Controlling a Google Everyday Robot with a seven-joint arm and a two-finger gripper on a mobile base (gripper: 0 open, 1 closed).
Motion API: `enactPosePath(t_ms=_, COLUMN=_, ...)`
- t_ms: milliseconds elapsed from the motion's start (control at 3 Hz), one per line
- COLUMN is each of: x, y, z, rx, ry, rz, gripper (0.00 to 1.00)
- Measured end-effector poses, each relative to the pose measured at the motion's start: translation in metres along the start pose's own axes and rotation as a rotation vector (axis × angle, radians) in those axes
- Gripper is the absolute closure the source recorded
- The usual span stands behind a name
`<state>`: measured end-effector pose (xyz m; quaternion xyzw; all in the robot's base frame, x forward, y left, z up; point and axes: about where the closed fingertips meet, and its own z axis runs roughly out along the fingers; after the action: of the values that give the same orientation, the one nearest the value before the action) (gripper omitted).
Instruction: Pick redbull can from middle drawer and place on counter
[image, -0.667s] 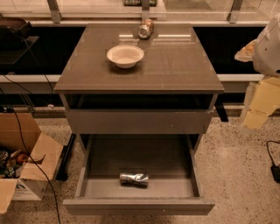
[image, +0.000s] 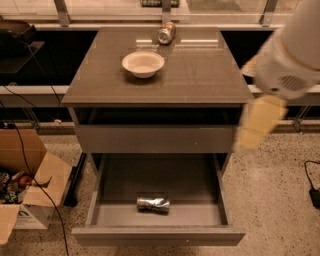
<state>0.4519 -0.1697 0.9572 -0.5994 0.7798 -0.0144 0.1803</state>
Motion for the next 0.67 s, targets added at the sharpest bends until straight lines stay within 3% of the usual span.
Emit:
enactPosePath(t_ms=333, x=-0.0419, y=0.0102, z=0.0416, rx=-0.011, ry=-0.112, rz=0.012, gripper=0.00)
enactPosePath(t_ms=667, x=-0.0416, y=0.0107, z=0.0411, rx=-0.012, ry=-0.110, rz=0.011, gripper=0.00)
